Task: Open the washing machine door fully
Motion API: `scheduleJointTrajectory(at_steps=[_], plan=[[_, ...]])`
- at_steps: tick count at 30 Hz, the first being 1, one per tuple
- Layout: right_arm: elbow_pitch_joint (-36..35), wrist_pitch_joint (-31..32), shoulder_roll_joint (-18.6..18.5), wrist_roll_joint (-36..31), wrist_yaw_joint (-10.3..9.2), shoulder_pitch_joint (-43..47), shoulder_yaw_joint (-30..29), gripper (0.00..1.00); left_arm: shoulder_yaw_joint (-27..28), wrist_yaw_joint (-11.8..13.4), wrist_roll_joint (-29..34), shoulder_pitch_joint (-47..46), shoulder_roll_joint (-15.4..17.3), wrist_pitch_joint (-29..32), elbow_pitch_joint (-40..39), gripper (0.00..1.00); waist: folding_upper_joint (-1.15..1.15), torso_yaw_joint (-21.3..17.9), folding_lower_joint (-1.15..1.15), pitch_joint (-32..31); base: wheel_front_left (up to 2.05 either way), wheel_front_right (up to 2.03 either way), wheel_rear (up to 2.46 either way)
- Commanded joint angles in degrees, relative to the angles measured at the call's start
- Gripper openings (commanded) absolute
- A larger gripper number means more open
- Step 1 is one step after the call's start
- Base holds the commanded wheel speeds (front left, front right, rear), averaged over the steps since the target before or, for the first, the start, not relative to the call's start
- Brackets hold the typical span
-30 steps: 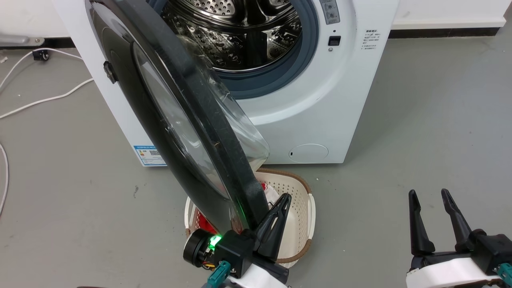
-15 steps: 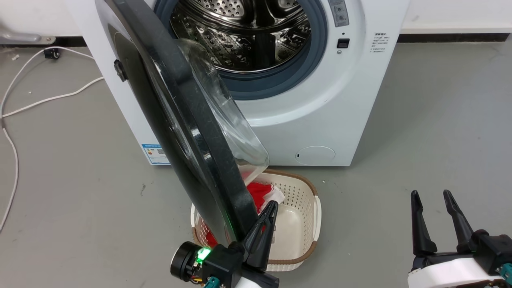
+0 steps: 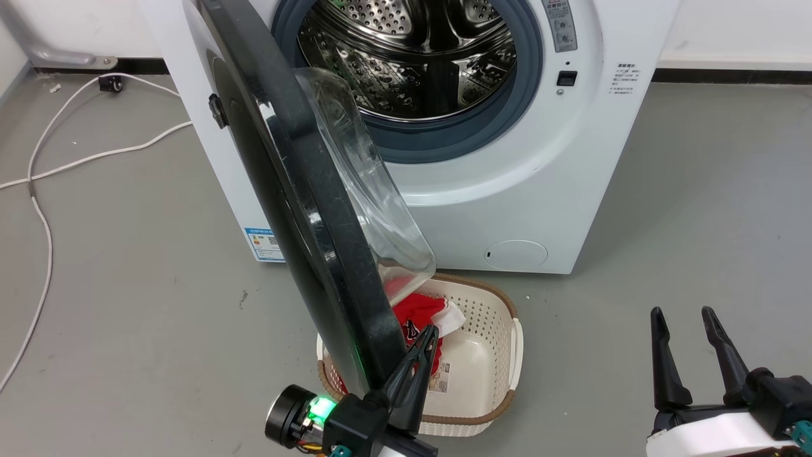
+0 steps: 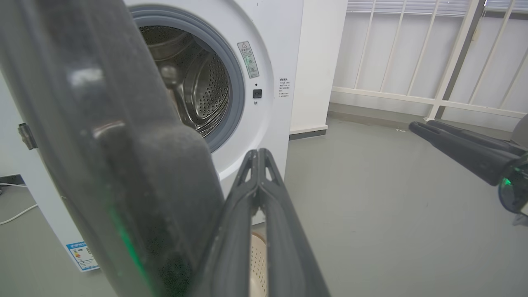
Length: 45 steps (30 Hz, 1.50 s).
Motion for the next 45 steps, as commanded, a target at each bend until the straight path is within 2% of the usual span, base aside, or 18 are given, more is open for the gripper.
scheduleJointTrajectory(at_steps=[1, 5, 13, 27, 34, 45], plan=[[-0.03, 0.03, 0.14, 0.42, -0.04, 0.44, -0.02, 1.0, 0.63, 0.12, -0.37, -1.23, 0.4, 0.06, 0.26, 0.0, 0.0, 0.08, 0.0, -0.03, 0.0, 0.0, 0.0], [0.05, 0.26, 0.14, 0.54, -0.04, 0.47, 0.2, 1.0, 0.49, -0.51, -0.65, -2.19, 0.36, 0.04, 1.2, 0.0, 0.0, 0.14, 0.0, -0.11, 0.0, 0.0, 0.0], [-0.06, 0.43, 0.14, 0.66, -0.04, 0.81, -0.37, 1.0, 1.47, 0.89, -0.79, -1.67, 0.55, -0.45, 1.19, 0.0, 0.0, 0.79, 0.0, 0.13, 0.0, 0.0, 0.0], [-0.59, 0.85, 0.13, 0.16, -0.04, 0.09, -0.82, 1.0, 2.27, 3.81, -1.16, 1.3, 1.22, -0.4, -1.43, 0.0, 0.0, 7.06, 0.0, 0.73, 0.0, 0.0, 0.0], [-0.92, 0.89, 0.13, 0.12, -0.04, 0.0, -0.78, 1.0, 4.9, 5.35, -1.9, 1.43, 2.41, -0.48, -1.91, 0.0, 0.0, 8.81, 0.0, 1.12, 0.0, 0.0, 0.0], [-0.56, 1.03, 0.14, 0.3, -0.04, -0.23, -0.69, 1.0, 11.38, 8.02, -4.08, 0.87, 4.99, -0.5, -2.79, 0.0, 0.0, 9.11, 0.0, 1.37, 0.0, 0.0, 0.0]])
